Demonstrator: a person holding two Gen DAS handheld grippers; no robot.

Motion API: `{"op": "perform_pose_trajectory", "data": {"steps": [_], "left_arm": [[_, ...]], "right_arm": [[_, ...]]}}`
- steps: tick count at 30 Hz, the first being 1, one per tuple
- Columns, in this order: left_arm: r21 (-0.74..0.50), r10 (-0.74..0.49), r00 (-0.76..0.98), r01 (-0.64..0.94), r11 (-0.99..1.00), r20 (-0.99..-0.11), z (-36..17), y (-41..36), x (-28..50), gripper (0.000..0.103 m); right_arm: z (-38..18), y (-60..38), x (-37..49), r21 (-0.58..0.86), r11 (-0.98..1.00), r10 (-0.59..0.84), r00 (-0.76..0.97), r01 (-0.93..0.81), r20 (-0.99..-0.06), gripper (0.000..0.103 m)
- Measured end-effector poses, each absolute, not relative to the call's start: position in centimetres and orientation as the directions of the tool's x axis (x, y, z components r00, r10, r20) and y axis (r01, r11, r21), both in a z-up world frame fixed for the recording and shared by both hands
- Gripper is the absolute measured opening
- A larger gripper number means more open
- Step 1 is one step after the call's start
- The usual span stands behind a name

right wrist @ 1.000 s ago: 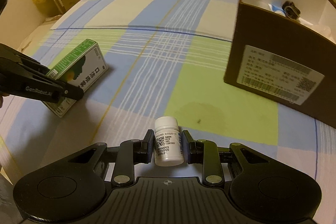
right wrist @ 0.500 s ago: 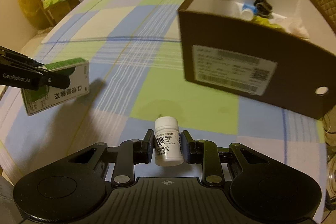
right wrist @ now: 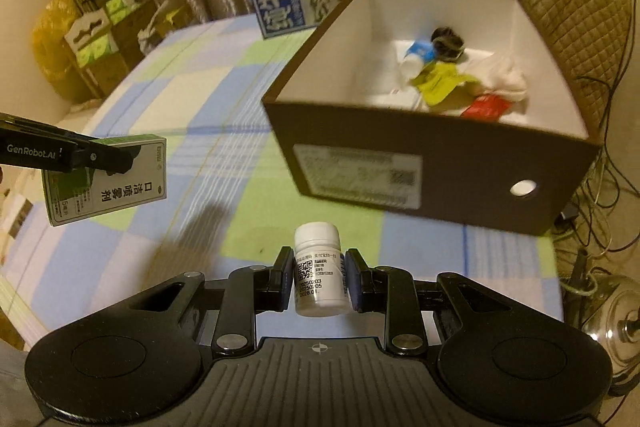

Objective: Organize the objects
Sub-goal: 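Lift the green box and pill bottle and carry them toward the cardboard box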

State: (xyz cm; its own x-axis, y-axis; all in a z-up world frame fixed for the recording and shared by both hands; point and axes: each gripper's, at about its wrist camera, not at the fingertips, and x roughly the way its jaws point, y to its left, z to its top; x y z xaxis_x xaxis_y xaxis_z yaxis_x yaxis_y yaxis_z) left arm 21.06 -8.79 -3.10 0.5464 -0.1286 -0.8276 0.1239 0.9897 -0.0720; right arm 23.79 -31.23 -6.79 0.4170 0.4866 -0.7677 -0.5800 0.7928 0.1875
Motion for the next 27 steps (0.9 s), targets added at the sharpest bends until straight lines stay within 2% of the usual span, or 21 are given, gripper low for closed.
{"op": "perform_pose_trajectory", "data": {"steps": [16,27], "left_arm": [[-0.114,-0.242,0.647,0.234,0.965,-0.723,2.5,-15.3,26.9,0.025],[-0.111,-0.277,0.624,0.292,0.95,-0.73,1.2,-22.3,34.6,0.025]], "right_arm": [[-0.3,-35.6,30.3,0.258,0.813,0.546,0.527,-0.522,-0.651,0.025],[-1.1,-36.0,38.2,0.236,0.86,0.48,0.557,-0.453,-0.678,0.025]]}}
